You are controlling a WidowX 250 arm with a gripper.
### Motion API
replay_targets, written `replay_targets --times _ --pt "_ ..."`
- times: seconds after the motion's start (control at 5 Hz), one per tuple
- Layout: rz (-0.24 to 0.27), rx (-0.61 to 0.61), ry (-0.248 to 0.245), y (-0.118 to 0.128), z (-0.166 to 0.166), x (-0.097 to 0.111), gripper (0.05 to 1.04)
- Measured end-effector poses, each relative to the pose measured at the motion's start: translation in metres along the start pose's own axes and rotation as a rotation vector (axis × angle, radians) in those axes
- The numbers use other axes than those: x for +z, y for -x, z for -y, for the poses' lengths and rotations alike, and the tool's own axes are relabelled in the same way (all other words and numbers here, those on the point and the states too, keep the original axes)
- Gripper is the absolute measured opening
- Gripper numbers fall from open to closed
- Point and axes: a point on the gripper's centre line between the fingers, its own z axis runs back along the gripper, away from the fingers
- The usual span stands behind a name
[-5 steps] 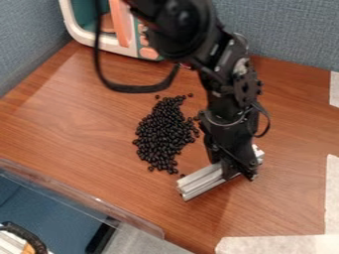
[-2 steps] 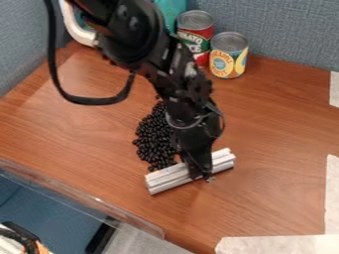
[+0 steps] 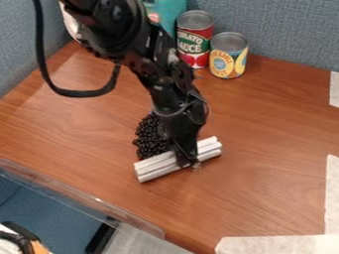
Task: Sweep into pile
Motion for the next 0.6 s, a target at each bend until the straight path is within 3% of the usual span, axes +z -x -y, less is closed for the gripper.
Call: replay_targets --times 0.6 --pt "0.014 0.005 -0.003 -0.002 -0.022 0.005 0.336"
